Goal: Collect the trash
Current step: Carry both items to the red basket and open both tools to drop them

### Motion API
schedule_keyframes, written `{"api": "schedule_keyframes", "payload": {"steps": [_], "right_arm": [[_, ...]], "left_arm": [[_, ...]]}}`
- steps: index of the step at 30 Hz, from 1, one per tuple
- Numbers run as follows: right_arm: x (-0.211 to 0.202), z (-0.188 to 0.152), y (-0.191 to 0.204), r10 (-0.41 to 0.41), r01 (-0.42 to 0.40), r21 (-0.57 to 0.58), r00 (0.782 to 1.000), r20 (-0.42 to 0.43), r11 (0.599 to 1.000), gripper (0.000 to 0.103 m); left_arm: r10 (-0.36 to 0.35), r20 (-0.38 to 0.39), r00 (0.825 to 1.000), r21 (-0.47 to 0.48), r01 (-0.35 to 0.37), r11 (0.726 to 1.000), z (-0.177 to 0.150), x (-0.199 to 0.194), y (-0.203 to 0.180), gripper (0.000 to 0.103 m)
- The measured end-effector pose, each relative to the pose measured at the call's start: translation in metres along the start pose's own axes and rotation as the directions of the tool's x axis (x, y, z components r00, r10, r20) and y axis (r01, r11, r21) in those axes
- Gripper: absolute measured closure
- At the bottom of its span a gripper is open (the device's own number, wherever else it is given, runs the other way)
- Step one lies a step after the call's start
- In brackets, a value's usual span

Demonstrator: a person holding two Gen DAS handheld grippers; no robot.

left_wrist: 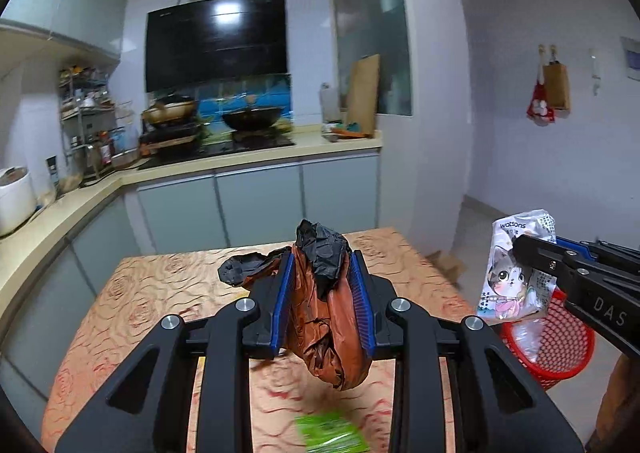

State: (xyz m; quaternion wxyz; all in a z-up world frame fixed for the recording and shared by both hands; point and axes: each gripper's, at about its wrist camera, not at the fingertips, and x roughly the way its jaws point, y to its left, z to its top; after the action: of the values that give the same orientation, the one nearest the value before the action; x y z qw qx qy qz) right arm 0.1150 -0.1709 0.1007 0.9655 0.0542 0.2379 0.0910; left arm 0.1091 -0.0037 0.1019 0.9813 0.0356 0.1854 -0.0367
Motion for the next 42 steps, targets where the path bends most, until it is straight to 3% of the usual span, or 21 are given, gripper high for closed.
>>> {"api": "schedule_keyframes", "payload": {"steps": [11, 18, 25, 32, 42], "right_arm": [[-0.02, -0.012, -0.062, -0.129, 0.128, 0.071, 0.992, 0.008, 0.989, 0.087], [-0.03, -0.026, -0.101, -0.212, 0.212, 0.121, 0.977, -0.014, 0.97, 0.087], [-0.045, -0.041, -0.138, -0.291, 0.293, 0.167, 0.956, -0.036, 0.941, 0.087], [-0.04, -0.061, -0.16, -0.326, 0.339, 0.182, 0.94, -0.099, 0.923, 0.087], [-0.004, -0.087, -0.183, -0.336, 0.382, 0.191, 0.912, -0.235, 0.904, 0.087]], "left_arm": [[-0.148, -0.002, 0.989, 0.047, 0.148, 0.988, 0.004, 0.01, -0.071, 0.076], [-0.249, -0.045, 0.967, 0.068, 0.252, 0.965, 0.0, 0.024, -0.112, 0.076], [-0.344, -0.108, 0.933, 0.099, 0.354, 0.93, -0.011, 0.04, -0.155, 0.076], [-0.445, -0.193, 0.874, 0.096, 0.469, 0.878, -0.021, 0.065, -0.191, 0.076], [-0.49, -0.312, 0.814, 0.081, 0.537, 0.84, -0.046, 0.105, -0.218, 0.076]]}}
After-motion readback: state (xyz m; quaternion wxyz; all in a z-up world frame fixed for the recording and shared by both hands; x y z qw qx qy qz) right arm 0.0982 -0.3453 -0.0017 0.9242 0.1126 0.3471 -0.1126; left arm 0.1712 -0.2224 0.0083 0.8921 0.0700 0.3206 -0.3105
